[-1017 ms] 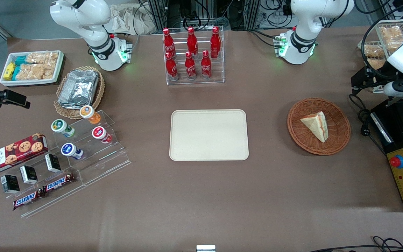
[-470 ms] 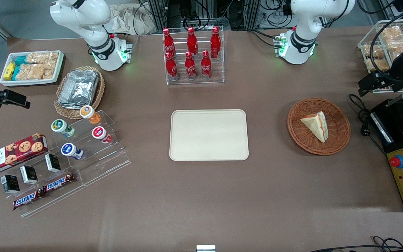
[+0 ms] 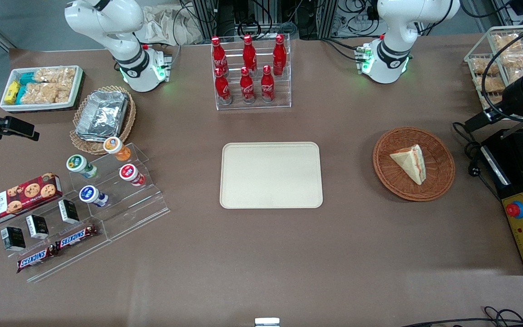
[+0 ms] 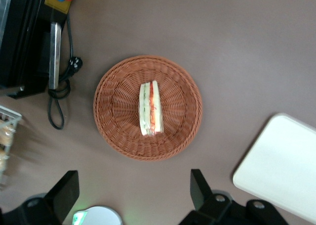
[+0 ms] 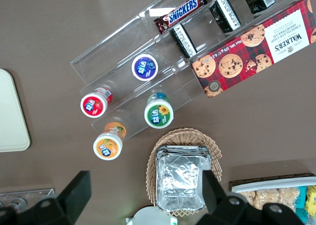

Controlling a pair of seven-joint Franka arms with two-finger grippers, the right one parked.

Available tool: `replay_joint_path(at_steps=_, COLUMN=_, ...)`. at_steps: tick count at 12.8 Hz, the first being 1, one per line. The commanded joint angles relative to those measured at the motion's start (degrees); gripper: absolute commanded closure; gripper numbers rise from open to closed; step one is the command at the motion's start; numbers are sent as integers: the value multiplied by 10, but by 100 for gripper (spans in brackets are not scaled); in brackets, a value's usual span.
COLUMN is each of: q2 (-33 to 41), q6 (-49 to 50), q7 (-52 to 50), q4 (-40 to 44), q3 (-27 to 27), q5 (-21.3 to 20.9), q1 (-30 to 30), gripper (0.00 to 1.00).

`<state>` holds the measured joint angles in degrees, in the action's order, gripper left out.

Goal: Place sandwich from basket to tray
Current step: 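Move the left gripper down over the wrapped sandwich in the wicker basket, then lower the left gripper onto the sandwich and close it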

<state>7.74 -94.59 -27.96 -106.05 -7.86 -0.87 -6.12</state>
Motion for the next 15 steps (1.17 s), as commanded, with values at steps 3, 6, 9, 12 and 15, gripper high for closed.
replay_joint_path(at_steps=3, q2=93, q6=-170, q7=-140, q4=-227, q3=-1, q5=0, q1=-2, gripper=0)
replay_joint_path(at_steps=6, q2=77, q6=-234, q7=-156, q4=-273, q3=0, q5=3, q1=-2, gripper=0)
replay_joint_path(at_steps=9, q2=50, q6=-330, q7=-162, q4=-332, q3=0, q5=16, q1=-3, gripper=0)
replay_joint_path(at_steps=12, q2=18, q6=-412, q7=-161, q4=-376, q3=0, q5=17, q1=-7, gripper=0)
replay_joint_path(at_steps=15, q2=-20, q6=-495, q7=-158, q4=-414, q3=0, q5=16, q1=-7, gripper=0)
